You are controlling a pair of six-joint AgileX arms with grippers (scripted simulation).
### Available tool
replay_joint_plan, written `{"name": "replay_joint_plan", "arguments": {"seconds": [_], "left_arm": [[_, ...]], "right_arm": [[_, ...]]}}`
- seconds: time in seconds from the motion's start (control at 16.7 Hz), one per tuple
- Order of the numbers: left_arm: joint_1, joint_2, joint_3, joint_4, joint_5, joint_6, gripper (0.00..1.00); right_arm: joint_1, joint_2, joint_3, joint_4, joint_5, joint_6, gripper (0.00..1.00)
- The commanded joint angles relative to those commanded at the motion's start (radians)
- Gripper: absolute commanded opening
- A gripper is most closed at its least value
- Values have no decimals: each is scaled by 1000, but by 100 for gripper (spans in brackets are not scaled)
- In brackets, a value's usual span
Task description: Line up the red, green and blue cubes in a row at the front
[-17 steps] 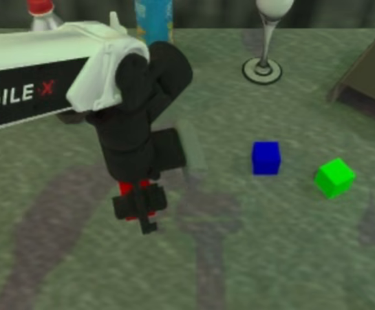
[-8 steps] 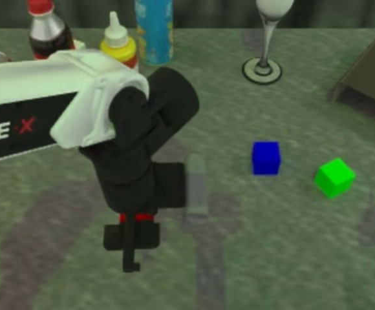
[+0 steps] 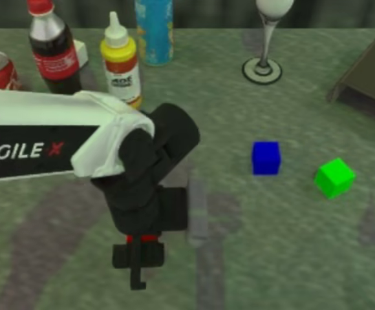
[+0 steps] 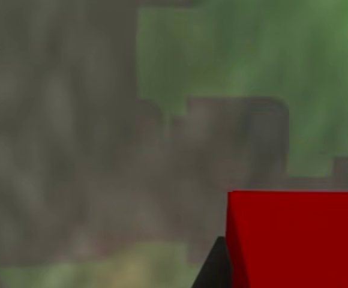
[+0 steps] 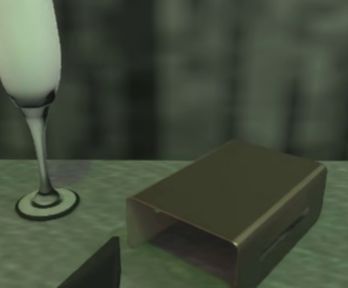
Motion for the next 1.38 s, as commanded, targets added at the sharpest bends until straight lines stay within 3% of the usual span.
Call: {"name": "replay_joint_plan", "arguments": {"seconds": [0.36, 1.14, 1.38], "left_arm": [[-2, 24, -33, 58, -1, 2, 0], [-2, 24, -33, 58, -1, 2, 98], [-2, 24, -33, 58, -1, 2, 100]], "right_arm": [[0, 0, 0, 0, 0, 0, 100], [0, 0, 0, 0, 0, 0, 100], [0, 0, 0, 0, 0, 0, 100]]}}
